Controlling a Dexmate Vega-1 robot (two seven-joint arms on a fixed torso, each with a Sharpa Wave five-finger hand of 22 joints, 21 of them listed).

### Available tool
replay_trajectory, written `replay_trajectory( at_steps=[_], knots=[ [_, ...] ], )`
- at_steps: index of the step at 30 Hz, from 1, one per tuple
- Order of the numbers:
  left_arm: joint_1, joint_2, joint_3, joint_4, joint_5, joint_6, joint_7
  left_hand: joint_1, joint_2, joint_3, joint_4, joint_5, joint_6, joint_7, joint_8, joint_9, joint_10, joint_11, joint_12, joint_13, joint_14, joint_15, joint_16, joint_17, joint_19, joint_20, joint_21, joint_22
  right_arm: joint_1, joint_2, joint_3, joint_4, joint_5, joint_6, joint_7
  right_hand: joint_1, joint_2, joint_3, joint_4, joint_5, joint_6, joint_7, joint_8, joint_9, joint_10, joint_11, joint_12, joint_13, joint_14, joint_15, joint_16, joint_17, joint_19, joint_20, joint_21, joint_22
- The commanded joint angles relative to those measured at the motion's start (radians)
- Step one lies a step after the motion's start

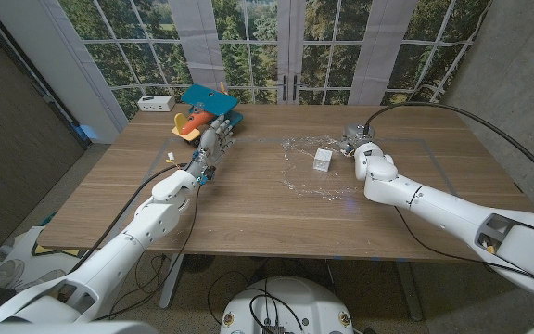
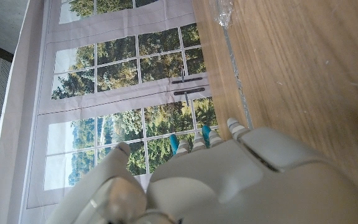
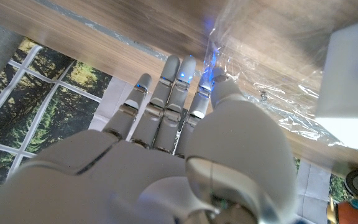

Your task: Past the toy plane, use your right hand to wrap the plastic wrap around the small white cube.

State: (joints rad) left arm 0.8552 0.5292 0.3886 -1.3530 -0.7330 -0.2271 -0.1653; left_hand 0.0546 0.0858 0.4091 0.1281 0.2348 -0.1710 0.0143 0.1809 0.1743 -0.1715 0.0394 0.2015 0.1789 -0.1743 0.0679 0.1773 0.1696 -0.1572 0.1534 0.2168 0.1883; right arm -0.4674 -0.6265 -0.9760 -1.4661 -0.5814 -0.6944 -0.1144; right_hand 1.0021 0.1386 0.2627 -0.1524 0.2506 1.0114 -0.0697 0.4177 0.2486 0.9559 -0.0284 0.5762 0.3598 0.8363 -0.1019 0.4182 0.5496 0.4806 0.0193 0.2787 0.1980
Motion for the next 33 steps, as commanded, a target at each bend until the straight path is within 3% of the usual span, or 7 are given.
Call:
replay_trajectory(
  at_steps=[1,10,20,28,33],
  knots=[
    [-0.005,0.002,0.003,0.004,0.001,0.0,-0.011,0.003,0.011,-0.003,0.0,0.002,-0.124,-0.006,0.0,0.002,-0.174,0.003,-0.005,0.003,-0.182,-0.001,0.0,0.003,-0.002,0.004,-0.005,0.004,-0.109,-0.04,0.121,-0.121,0.077,0.076,-0.101,0.002,0.013,0.003,0.007,-0.003,0.011,0.006,0.008,0.006,0.01,0.006,0.009,0.007,0.013,-0.101,0.005,0.007,0.006,-0.009,0.007,0.001],
    [-0.01,0.0,0.006,0.008,-0.002,-0.003,-0.027,0.004,0.012,-0.003,0.001,0.002,-0.125,-0.007,0.0,0.002,-0.173,0.002,-0.005,0.003,-0.182,0.0,0.0,0.003,-0.002,0.005,-0.005,0.004,-0.194,-0.105,0.18,-0.248,0.085,0.101,-0.134,0.008,0.015,0.004,0.008,-0.007,0.014,0.008,0.017,0.013,0.012,0.007,0.019,0.018,0.017,-0.1,0.005,0.012,0.004,-0.011,0.007,0.001],
    [-0.027,-0.008,0.018,0.027,0.003,-0.006,-0.052,0.004,0.012,-0.004,0.001,0.002,-0.124,-0.007,0.001,0.002,-0.173,0.001,-0.004,0.003,-0.182,-0.001,0.0,0.003,-0.001,0.005,-0.004,0.004,-0.24,-0.201,0.158,-0.382,-0.022,0.093,-0.037,0.024,0.009,0.005,0.001,-0.012,0.006,0.0,0.019,0.015,-0.011,0.008,0.024,0.033,-0.01,-0.106,-0.012,0.017,-0.006,-0.018,0.005,0.001],
    [-0.035,-0.015,0.023,0.041,0.001,-0.004,-0.064,0.004,0.013,-0.004,0.001,0.002,-0.119,-0.007,0.003,0.002,-0.174,0.002,-0.004,0.003,-0.182,-0.001,0.001,0.003,-0.001,0.004,-0.004,0.004,-0.25,-0.223,0.14,-0.431,-0.113,0.102,0.06,0.032,-0.003,0.003,-0.001,-0.016,0.019,-0.015,0.023,0.01,-0.043,0.0,0.021,0.043,-0.04,-0.105,-0.036,0.015,-0.013,-0.018,0.003,0.001],
    [-0.035,-0.017,0.022,0.041,0.0,-0.004,-0.06,0.004,0.014,-0.004,0.001,0.003,-0.117,-0.007,0.004,0.002,-0.174,0.003,-0.005,0.003,-0.182,0.0,0.001,0.003,-0.001,0.005,-0.004,0.004,-0.264,-0.231,0.16,-0.451,-0.116,0.135,0.103,0.038,-0.007,0.003,-0.001,-0.018,0.024,-0.015,0.021,0.004,-0.086,-0.011,0.006,0.042,-0.065,-0.107,-0.057,0.01,-0.015,-0.015,0.003,0.001]
  ],
)
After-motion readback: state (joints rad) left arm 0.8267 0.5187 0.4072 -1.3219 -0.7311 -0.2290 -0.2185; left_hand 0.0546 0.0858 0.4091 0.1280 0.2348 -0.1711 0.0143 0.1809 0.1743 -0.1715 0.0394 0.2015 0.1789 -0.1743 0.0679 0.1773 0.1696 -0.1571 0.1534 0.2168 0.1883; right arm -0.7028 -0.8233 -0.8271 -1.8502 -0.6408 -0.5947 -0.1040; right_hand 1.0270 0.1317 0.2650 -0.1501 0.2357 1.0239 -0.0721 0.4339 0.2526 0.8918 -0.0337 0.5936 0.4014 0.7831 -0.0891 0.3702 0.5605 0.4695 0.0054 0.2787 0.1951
